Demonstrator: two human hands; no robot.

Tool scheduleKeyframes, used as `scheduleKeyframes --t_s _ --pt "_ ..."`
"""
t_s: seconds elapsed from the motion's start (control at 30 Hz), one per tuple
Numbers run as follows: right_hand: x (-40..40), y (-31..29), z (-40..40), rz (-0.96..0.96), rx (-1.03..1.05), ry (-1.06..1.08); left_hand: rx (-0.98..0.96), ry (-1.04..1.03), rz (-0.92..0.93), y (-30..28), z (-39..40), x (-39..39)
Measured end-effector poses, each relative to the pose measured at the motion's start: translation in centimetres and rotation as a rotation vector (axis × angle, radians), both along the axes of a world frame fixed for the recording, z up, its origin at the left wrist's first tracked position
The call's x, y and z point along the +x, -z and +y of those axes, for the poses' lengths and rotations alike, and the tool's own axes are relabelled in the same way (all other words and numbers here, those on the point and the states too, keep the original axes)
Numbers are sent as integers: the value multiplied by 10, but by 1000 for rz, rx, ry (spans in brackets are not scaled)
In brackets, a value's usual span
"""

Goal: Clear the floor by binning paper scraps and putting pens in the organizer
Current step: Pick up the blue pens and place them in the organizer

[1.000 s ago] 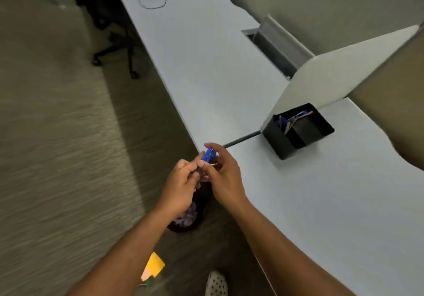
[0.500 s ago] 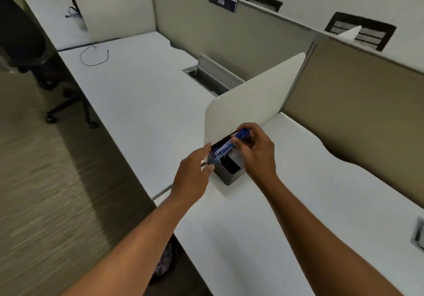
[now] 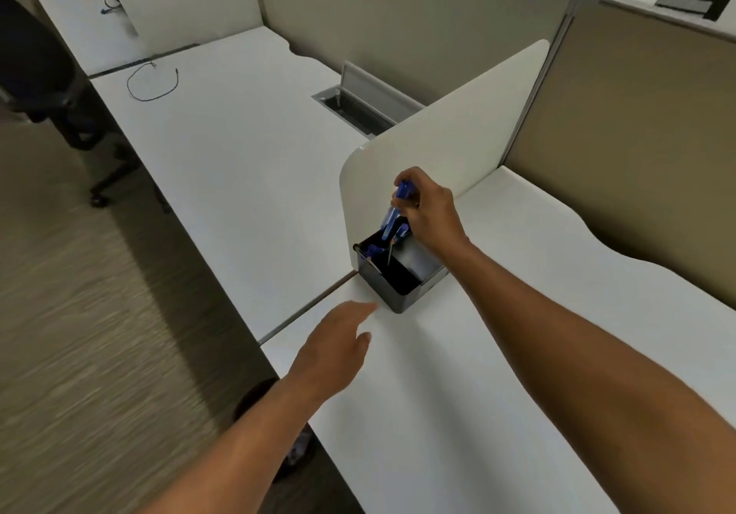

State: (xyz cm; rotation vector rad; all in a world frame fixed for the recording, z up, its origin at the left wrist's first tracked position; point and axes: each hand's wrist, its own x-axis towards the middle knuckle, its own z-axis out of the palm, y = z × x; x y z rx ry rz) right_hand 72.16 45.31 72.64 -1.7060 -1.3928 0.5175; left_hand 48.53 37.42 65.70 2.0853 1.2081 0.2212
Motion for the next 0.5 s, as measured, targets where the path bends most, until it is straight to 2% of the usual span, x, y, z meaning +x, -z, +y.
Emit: scheduleKeyframes --t_s 0.13,0.3,0.5 --pt "4 -7 -14 114 74 81 27 3 4 3 -5 -8" --pt "9 21 -68 -11 39 39 13 -18 -9 3 -8 -16" --pt "3 48 -76 -101 -50 -38 -15 -19 -11 4 -11 -4"
